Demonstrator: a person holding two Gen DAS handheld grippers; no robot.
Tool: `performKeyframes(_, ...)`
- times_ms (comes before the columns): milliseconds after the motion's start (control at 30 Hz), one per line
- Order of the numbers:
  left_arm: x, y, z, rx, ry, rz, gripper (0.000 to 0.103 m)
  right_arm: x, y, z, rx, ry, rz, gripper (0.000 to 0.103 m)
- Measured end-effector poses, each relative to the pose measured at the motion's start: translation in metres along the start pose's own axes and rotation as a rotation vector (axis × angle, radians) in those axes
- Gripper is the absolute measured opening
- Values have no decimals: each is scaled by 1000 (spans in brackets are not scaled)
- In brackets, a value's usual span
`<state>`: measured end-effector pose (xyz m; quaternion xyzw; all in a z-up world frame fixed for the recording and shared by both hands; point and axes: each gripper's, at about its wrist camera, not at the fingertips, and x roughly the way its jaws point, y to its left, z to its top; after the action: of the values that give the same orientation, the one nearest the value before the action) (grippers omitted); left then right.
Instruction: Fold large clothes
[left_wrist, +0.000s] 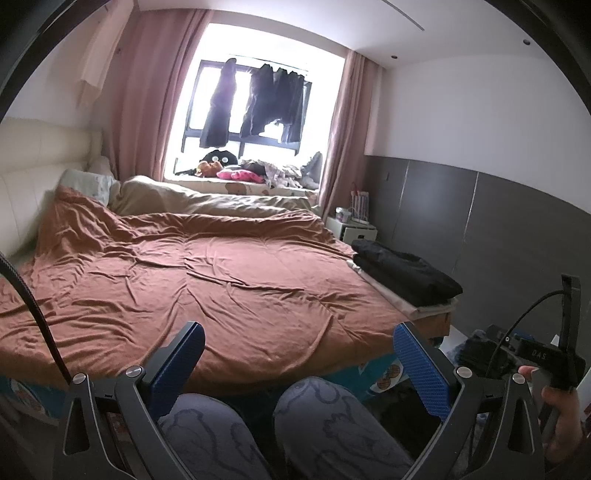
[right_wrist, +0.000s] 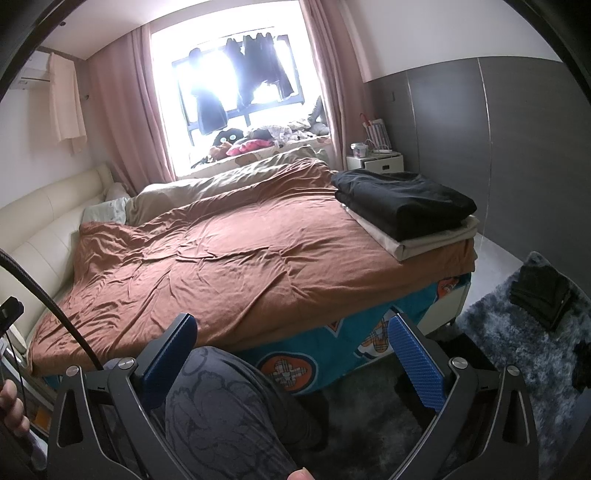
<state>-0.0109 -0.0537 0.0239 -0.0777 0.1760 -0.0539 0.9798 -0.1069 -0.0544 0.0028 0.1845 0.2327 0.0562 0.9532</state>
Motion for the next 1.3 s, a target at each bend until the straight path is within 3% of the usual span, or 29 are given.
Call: performKeyframes(1300, 4, 1, -7, -3, 16, 2, 103, -1, 7, 0, 15, 19, -1, 103)
